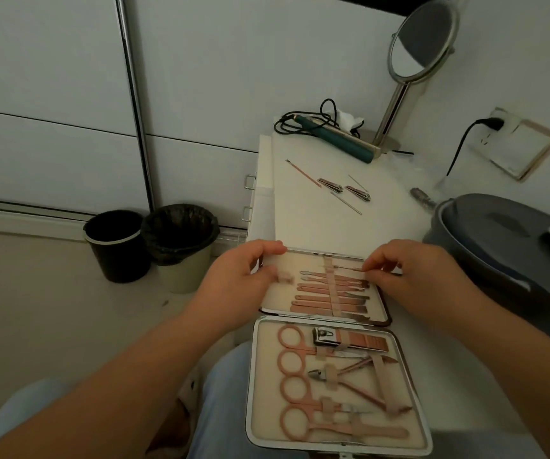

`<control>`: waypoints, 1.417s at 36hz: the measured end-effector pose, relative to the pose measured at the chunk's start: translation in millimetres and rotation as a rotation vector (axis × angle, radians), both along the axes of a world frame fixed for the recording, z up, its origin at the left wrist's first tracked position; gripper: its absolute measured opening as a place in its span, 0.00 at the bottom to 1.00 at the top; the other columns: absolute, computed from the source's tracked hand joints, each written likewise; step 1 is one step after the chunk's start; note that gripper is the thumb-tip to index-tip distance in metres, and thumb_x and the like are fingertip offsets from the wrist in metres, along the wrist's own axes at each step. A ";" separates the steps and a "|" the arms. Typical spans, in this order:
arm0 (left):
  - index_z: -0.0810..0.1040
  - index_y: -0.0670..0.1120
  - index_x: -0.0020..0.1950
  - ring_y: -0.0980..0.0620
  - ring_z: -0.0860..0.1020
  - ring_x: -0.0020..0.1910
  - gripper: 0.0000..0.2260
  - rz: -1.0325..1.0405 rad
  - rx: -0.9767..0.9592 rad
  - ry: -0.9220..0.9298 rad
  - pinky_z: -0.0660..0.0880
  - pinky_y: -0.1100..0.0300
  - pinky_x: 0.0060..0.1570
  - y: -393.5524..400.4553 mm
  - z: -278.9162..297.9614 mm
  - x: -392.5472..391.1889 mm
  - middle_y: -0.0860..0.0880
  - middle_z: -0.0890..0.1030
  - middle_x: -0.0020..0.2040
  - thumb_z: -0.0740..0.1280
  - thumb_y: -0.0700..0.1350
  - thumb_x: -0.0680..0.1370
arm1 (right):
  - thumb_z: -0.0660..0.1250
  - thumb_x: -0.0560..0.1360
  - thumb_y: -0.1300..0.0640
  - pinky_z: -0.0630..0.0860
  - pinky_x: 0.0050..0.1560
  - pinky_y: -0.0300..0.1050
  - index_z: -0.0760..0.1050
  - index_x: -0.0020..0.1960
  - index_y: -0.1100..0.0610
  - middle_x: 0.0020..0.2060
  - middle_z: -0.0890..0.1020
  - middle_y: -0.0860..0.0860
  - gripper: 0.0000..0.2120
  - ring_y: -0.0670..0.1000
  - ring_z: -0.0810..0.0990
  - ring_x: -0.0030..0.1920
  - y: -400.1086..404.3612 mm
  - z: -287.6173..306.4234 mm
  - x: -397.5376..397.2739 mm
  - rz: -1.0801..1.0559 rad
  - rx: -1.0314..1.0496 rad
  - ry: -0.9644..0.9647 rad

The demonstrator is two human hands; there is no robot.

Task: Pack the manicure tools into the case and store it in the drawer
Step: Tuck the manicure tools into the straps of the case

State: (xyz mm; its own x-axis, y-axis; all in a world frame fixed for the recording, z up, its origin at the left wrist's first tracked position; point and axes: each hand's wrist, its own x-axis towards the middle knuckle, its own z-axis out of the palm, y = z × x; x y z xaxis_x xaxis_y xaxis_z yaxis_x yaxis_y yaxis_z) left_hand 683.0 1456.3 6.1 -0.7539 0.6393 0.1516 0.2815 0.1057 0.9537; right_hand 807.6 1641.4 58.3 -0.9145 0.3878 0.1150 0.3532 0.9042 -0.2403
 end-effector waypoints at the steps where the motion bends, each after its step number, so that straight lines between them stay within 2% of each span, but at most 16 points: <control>1: 0.75 0.59 0.48 0.52 0.76 0.56 0.14 0.000 0.003 -0.007 0.73 0.50 0.59 -0.4 0.5 0.9 0.53 0.79 0.56 0.64 0.38 0.74 | 0.66 0.74 0.54 0.70 0.43 0.36 0.78 0.47 0.46 0.39 0.74 0.40 0.05 0.42 0.74 0.43 0.8 0.3 0.8 -0.003 0.015 -0.013; 11: 0.76 0.59 0.46 0.51 0.75 0.59 0.14 0.010 0.017 -0.016 0.72 0.51 0.59 0.8 -2.3 1.0 0.54 0.77 0.58 0.64 0.37 0.75 | 0.62 0.76 0.55 0.70 0.45 0.38 0.79 0.51 0.47 0.43 0.75 0.43 0.08 0.44 0.72 0.44 1.6 1.5 2.2 0.007 0.043 -0.038; 14: 0.76 0.60 0.46 0.54 0.73 0.60 0.13 -0.006 -0.007 0.002 0.73 0.61 0.54 0.1 -2.6 -0.9 0.58 0.76 0.58 0.64 0.40 0.75 | 0.62 0.76 0.55 0.72 0.47 0.39 0.79 0.52 0.47 0.46 0.78 0.44 0.08 0.44 0.74 0.45 0.1 0.2 -1.2 0.020 0.030 -0.045; 16: 0.76 0.61 0.48 0.60 0.69 0.63 0.11 -0.029 -0.038 0.039 0.68 0.70 0.54 -0.4 -0.8 -1.3 0.60 0.75 0.59 0.64 0.43 0.75 | 0.62 0.76 0.55 0.71 0.47 0.38 0.78 0.52 0.46 0.46 0.77 0.43 0.09 0.43 0.72 0.45 0.0 -1.5 -3.5 0.042 0.035 -0.051; 19: 0.75 0.60 0.55 0.67 0.59 0.67 0.10 -0.054 -0.169 0.206 0.59 0.65 0.63 -0.1 2.1 -2.5 0.59 0.71 0.64 0.64 0.48 0.75 | 0.62 0.76 0.54 0.67 0.45 0.36 0.78 0.53 0.46 0.43 0.73 0.41 0.09 0.42 0.70 0.45 0.0 -4.7 -7.3 0.074 0.035 -0.045; 21: 0.73 0.59 0.58 0.69 0.55 0.66 0.12 -0.094 -0.224 0.316 0.56 0.64 0.65 1.1 6.5 -1.1 0.62 0.70 0.63 0.64 0.48 0.75 | 0.62 0.76 0.54 0.66 0.43 0.36 0.78 0.52 0.45 0.41 0.72 0.39 0.09 0.41 0.69 0.44 0.0 -6.5 -9.7 0.090 0.030 -0.021; 25: 0.73 0.56 0.62 0.69 0.58 0.62 0.15 -0.157 -0.296 0.478 0.57 0.68 0.61 7.5 15.5 4.5 0.62 0.69 0.60 0.64 0.51 0.75 | 0.62 0.76 0.52 0.67 0.44 0.37 0.77 0.54 0.44 0.41 0.72 0.40 0.09 0.42 0.70 0.43 -1.2 -10.8 -14.9 0.109 0.019 0.013; 27: 0.72 0.55 0.63 0.66 0.62 0.61 0.17 -0.175 -0.348 0.542 0.58 0.69 0.58 10.2 18.0 6.8 0.59 0.70 0.63 0.63 0.53 0.75 | 0.62 0.76 0.51 0.67 0.44 0.37 0.76 0.54 0.43 0.42 0.72 0.41 0.09 0.42 0.70 0.43 -1.7 -13.4 -16.6 0.113 0.027 0.029; 30: 0.68 0.55 0.67 0.59 0.63 0.65 0.21 -0.193 -0.429 0.624 0.56 0.67 0.60 12.4 19.4 8.8 0.56 0.67 0.67 0.61 0.57 0.75 | 0.61 0.76 0.50 0.69 0.45 0.37 0.76 0.54 0.43 0.44 0.75 0.43 0.09 0.43 0.71 0.43 -0.4 -15.2 -16.7 0.118 0.037 0.032; 34: 0.62 0.57 0.70 0.57 0.60 0.67 0.25 -0.213 -0.483 0.654 0.56 0.64 0.65 14.5 19.9 10.3 0.55 0.64 0.69 0.60 0.60 0.74 | 0.63 0.75 0.48 0.69 0.45 0.39 0.76 0.54 0.42 0.45 0.76 0.43 0.09 0.44 0.72 0.45 4.9 -13.6 -12.5 0.113 0.030 0.050; 38: 0.64 0.56 0.69 0.55 0.58 0.68 0.25 -0.207 -0.503 0.682 0.54 0.63 0.66 14.5 17.6 11.5 0.54 0.61 0.70 0.59 0.61 0.74 | 0.64 0.74 0.47 0.67 0.49 0.39 0.77 0.50 0.45 0.44 0.74 0.40 0.08 0.42 0.68 0.49 11.4 -11.9 -7.4 0.126 0.092 0.076; 41: 0.64 0.56 0.69 0.56 0.58 0.68 0.25 -0.199 -0.495 0.672 0.54 0.63 0.66 14.1 16.2 12.3 0.55 0.62 0.70 0.59 0.61 0.74 | 0.63 0.75 0.48 0.63 0.47 0.36 0.77 0.46 0.47 0.43 0.71 0.39 0.06 0.41 0.67 0.49 12.0 -12.8 -7.9 0.151 0.113 0.054; 51: 0.65 0.57 0.69 0.56 0.57 0.68 0.24 -0.198 -0.490 0.677 0.54 0.62 0.67 15.4 14.8 13.9 0.55 0.62 0.69 0.59 0.62 0.74 | 0.59 0.77 0.49 0.62 0.47 0.36 0.75 0.49 0.49 0.44 0.70 0.41 0.08 0.42 0.65 0.48 9.3 -14.3 -16.2 0.226 0.072 -0.004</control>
State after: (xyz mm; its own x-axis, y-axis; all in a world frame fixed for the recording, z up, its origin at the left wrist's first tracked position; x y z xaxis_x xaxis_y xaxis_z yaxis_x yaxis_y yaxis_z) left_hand 697.0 1471.6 20.9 -0.4681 0.8606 0.2007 0.8303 0.3506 0.4331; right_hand 791.4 1650.7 43.9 -0.9776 0.1643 0.1313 0.1408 0.9751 -0.1716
